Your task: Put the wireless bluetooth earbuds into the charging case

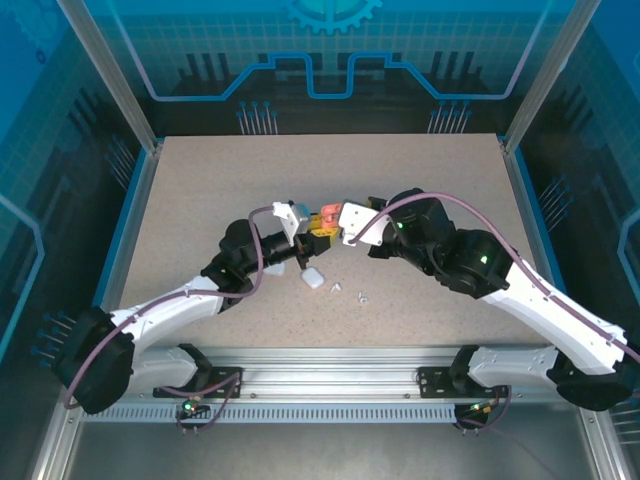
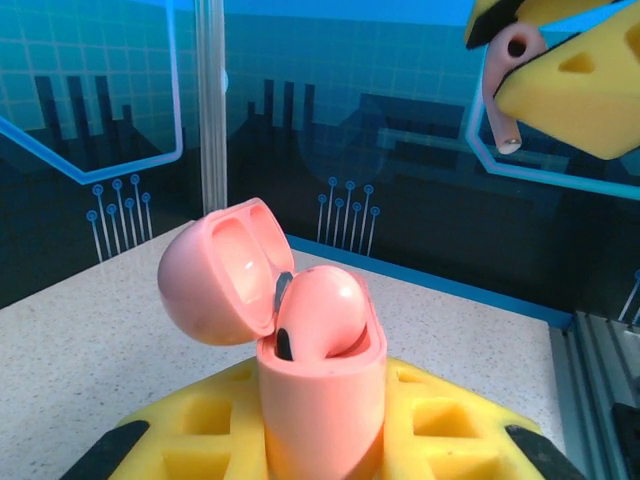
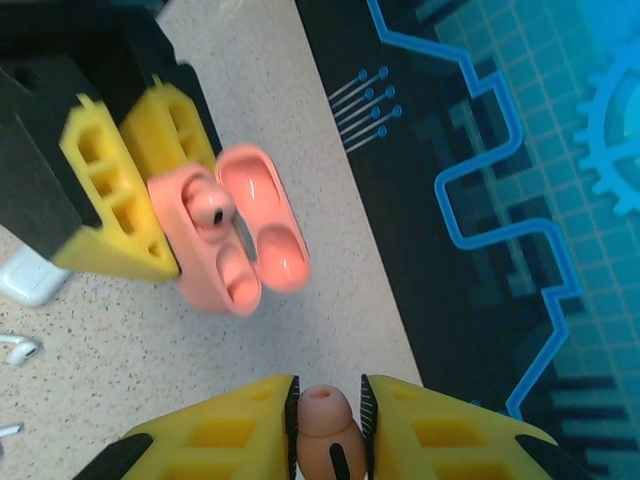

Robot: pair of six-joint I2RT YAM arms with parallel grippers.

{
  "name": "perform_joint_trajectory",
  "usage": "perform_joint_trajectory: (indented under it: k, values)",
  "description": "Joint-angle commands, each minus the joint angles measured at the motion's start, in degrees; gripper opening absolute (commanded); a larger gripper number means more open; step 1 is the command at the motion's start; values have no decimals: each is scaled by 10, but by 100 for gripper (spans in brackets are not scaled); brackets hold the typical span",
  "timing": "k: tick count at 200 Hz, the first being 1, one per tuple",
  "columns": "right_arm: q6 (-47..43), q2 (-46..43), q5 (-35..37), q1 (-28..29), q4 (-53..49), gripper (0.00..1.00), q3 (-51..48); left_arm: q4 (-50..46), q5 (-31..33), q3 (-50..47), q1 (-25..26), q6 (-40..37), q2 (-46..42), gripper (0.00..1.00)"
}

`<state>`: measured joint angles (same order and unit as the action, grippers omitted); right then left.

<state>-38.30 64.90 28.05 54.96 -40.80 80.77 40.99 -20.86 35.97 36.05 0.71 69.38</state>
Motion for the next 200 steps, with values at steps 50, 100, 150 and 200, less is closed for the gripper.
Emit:
perform_joint_trajectory:
  k: [50, 100, 150, 200]
  values:
    - [-159, 28, -35, -4, 14, 25, 23, 43, -54, 28, -2, 37, 3, 12]
    - [-152, 39, -62, -19, 23, 25, 16, 55, -63, 29, -2, 47, 8, 12]
    - [-145, 47, -84, -43, 32, 25, 14, 59, -63, 26, -2, 47, 8, 12]
    - [-136, 55, -90, -56, 39, 24, 10, 61, -63, 24, -1, 43, 7, 12]
